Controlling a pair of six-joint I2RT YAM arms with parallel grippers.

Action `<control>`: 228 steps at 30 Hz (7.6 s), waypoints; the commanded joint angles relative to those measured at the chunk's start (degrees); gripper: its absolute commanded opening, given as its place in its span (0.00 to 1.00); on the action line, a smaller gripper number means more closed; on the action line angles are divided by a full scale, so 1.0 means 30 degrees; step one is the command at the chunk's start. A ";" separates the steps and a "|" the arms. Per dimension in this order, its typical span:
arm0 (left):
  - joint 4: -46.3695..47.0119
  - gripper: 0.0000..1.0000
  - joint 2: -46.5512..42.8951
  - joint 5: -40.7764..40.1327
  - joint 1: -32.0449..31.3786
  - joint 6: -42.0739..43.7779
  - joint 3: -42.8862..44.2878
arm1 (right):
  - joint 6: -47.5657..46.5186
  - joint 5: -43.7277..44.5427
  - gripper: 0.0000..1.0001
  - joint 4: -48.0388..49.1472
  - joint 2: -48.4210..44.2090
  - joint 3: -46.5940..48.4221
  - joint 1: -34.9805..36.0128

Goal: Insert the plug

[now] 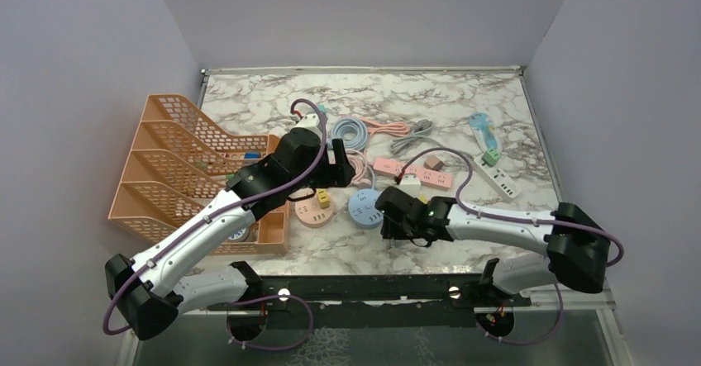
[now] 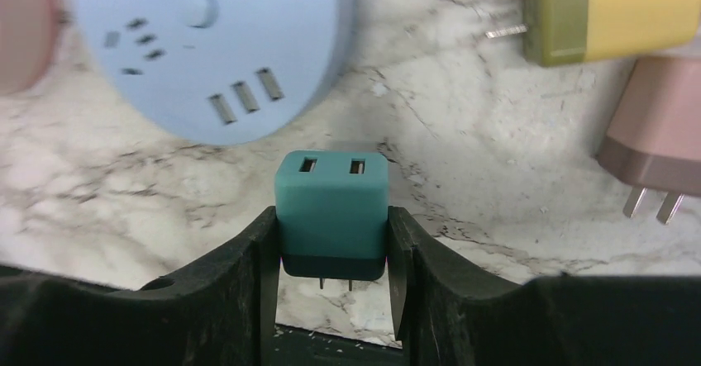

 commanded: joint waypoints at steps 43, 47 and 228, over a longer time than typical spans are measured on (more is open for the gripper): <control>0.0289 0.03 0.0341 1.2295 0.0123 -0.0809 0.0768 | -2.3041 -0.8317 0.34 1.1089 -0.8733 -0.0053 0.0141; -0.0491 0.00 -0.0016 0.9935 0.0209 -0.0569 0.0836 | -2.1522 -0.7074 0.66 1.0263 -0.8806 0.0228 0.0142; -0.3772 0.00 0.8336 -0.4195 0.2035 -0.6457 -0.4836 | -0.2644 0.1217 0.69 0.0823 -1.5283 -0.2571 0.0153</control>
